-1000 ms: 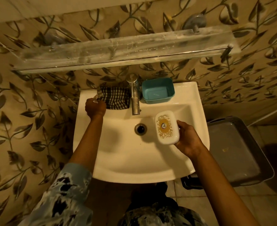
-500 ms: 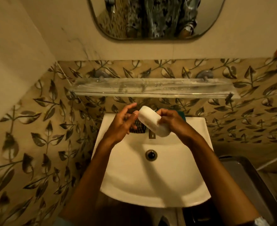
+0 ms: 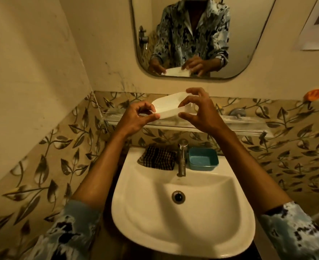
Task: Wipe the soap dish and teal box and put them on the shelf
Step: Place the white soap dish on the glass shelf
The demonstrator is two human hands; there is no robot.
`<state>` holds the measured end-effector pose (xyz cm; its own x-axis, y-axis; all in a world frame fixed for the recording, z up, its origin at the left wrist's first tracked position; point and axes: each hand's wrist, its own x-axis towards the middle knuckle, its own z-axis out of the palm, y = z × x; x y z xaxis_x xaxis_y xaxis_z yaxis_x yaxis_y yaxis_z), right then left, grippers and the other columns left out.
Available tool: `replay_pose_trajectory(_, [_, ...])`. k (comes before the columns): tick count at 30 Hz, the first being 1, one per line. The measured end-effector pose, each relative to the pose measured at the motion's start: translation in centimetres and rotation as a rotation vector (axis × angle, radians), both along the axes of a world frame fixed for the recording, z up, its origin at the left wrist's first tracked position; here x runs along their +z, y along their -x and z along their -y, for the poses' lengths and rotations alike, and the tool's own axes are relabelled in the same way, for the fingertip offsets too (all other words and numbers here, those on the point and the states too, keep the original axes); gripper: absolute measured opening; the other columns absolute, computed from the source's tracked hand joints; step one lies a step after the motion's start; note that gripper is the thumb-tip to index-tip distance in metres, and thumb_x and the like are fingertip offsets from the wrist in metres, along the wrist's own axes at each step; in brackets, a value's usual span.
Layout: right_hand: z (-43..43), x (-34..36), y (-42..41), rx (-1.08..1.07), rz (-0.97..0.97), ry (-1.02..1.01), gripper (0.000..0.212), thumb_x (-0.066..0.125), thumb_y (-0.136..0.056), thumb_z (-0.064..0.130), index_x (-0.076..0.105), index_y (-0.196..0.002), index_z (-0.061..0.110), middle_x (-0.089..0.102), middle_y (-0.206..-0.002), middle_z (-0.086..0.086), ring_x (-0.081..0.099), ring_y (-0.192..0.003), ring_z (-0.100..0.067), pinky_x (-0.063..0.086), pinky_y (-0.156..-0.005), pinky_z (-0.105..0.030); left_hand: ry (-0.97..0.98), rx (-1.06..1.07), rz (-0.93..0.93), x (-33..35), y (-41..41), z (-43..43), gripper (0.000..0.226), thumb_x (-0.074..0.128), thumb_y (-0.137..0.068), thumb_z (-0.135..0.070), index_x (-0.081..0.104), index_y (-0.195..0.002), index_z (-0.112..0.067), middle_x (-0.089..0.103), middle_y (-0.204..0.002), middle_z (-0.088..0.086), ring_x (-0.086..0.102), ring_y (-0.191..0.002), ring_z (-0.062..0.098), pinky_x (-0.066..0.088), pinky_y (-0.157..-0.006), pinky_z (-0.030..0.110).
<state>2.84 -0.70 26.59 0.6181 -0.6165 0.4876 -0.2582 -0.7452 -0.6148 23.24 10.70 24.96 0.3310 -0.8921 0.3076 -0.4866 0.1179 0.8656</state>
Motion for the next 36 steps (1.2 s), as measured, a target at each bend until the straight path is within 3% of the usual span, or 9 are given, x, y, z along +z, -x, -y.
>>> replay_pose_trajectory(2, [0.5,-0.4,-0.6,-0.014,0.048,-0.116,0.025,0.076,-0.077,0.014,0.069,-0.100,0.017,0.039,-0.143,-0.011,0.036,-0.134,-0.025,0.041,-0.103,-0.034,-0.005,0.002,0.007,0.2,-0.9,0.5,0.015,0.076,-0.076,-0.020,0.064,-0.084,-0.021,0.068,-0.101,0.005,0.065,-0.095,0.013,0.054,-0.082,0.032])
replay_pose_trajectory(5, [0.9,-1.5,-1.2,-0.004,0.085,-0.212,0.027,0.074,-0.079,0.014,0.068,-0.105,0.010,0.056,-0.130,-0.011,0.052,-0.122,-0.025,0.046,-0.091,-0.020,-0.022,0.015,0.041,0.3,-1.8,1.0,0.020,0.078,-0.072,-0.021,0.066,-0.088,-0.020,0.069,-0.098,-0.001,0.065,-0.091,0.004,0.054,-0.077,0.024])
replay_pose_trajectory(10, [1.1,-3.8,-1.8,-0.127,0.062,-0.251,0.030,0.078,-0.074,0.013,0.068,-0.102,0.007,0.064,-0.115,-0.009,0.058,-0.109,-0.021,0.051,-0.090,-0.033,-0.064,0.021,0.061,-0.8,-2.6,1.7,0.024,0.078,-0.072,-0.009,0.068,-0.093,-0.010,0.063,-0.110,0.006,0.064,-0.097,0.013,0.056,-0.076,0.018])
replay_pose_trajectory(13, [1.3,-4.7,-2.3,-0.162,0.008,-0.266,0.030,0.080,-0.073,0.017,0.070,-0.100,0.008,0.067,-0.114,-0.010,0.058,-0.111,-0.023,0.049,-0.089,-0.033,-0.121,0.043,0.140,-1.7,-2.8,2.1,0.022,0.078,-0.072,-0.010,0.070,-0.093,-0.009,0.065,-0.104,0.005,0.063,-0.100,0.018,0.055,-0.085,0.029])
replay_pose_trajectory(21, [1.7,-5.5,-3.1,-0.189,-0.032,-0.258,0.031,0.079,-0.074,0.016,0.071,-0.103,0.009,0.066,-0.121,-0.009,0.056,-0.117,-0.022,0.041,-0.079,-0.015,-0.160,0.166,0.253,-3.4,-2.9,2.3,0.024,0.077,-0.074,-0.019,0.072,-0.098,-0.015,0.066,-0.113,0.004,0.059,-0.100,0.014,0.045,-0.080,0.027])
replay_pose_trajectory(24, [1.7,-5.5,-3.2,-0.188,-0.055,-0.256,0.031,0.077,-0.077,0.017,0.070,-0.105,0.007,0.065,-0.123,-0.010,0.056,-0.118,-0.022,0.042,-0.081,-0.017,-0.167,0.188,0.249,-3.7,-2.9,2.3,0.026,0.077,-0.074,-0.020,0.071,-0.099,-0.016,0.064,-0.115,0.006,0.057,-0.101,0.012,0.046,-0.081,0.027])
replay_pose_trajectory(28, [1.7,-5.9,-3.1,-0.175,-0.078,-0.266,0.032,0.074,-0.080,0.020,0.069,-0.108,0.005,0.065,-0.123,-0.011,0.058,-0.115,-0.021,0.034,-0.059,-0.004,-0.172,0.193,0.258,-3.8,-2.9,2.3,0.028,0.077,-0.075,-0.022,0.071,-0.102,-0.018,0.063,-0.120,0.006,0.056,-0.103,0.010,0.047,-0.082,0.028])
replay_pose_trajectory(31, [1.7,-5.9,-2.9,-0.144,-0.057,-0.273,0.036,0.074,-0.080,0.023,0.068,-0.111,0.006,0.065,-0.123,-0.011,0.058,-0.116,-0.021,0.041,-0.071,-0.008,-0.176,0.190,0.254,-3.8,-2.6,2.0,0.028,0.074,-0.077,-0.024,0.069,-0.104,-0.020,0.063,-0.123,0.005,0.055,-0.107,0.011,0.049,-0.095,0.041])
replay_pose_trajectory(36, [0.4,-6.7,-1.0,-0.134,0.078,-0.247,0.045,0.073,-0.082,0.018,0.060,-0.124,0.009,0.060,-0.130,-0.010,0.054,-0.122,-0.022,0.048,-0.100,-0.041,-0.147,0.258,0.275,-3.9,-1.8,1.2,0.040,0.071,-0.079,-0.026,0.061,-0.118,-0.026,0.059,-0.127,0.002,0.050,-0.122,0.021,0.039,-0.103,0.056])
